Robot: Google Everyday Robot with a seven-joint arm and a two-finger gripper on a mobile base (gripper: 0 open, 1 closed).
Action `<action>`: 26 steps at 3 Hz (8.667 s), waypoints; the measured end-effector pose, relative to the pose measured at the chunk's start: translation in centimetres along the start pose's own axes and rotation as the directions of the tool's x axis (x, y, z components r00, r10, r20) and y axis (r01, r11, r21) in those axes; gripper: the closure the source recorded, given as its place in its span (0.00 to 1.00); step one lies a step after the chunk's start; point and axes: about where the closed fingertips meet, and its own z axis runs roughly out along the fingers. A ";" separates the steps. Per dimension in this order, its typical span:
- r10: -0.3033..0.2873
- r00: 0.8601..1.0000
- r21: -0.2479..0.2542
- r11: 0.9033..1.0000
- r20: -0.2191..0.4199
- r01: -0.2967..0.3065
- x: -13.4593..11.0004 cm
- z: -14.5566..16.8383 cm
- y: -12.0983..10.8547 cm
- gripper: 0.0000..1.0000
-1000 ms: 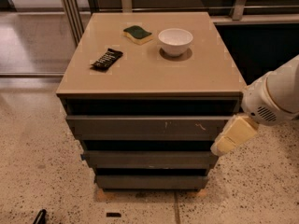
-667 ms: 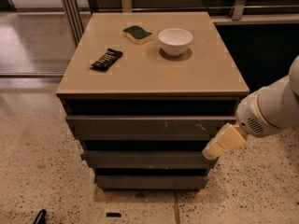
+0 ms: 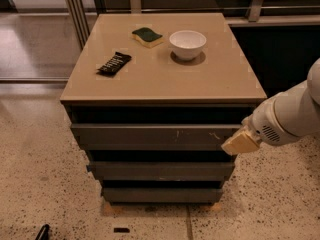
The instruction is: Open top drawer
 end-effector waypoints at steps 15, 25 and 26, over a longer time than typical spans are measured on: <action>0.233 0.843 0.180 0.916 0.485 -0.357 -4.2 17.4 -13.0 1.00; 0.334 0.931 0.002 0.941 0.148 -0.338 3.2 16.8 -5.7 1.00; 0.338 0.930 -0.006 0.940 0.143 -0.340 3.5 16.7 -5.2 1.00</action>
Offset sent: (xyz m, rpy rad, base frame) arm 0.0000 0.0000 0.0000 0.0000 0.0000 0.0000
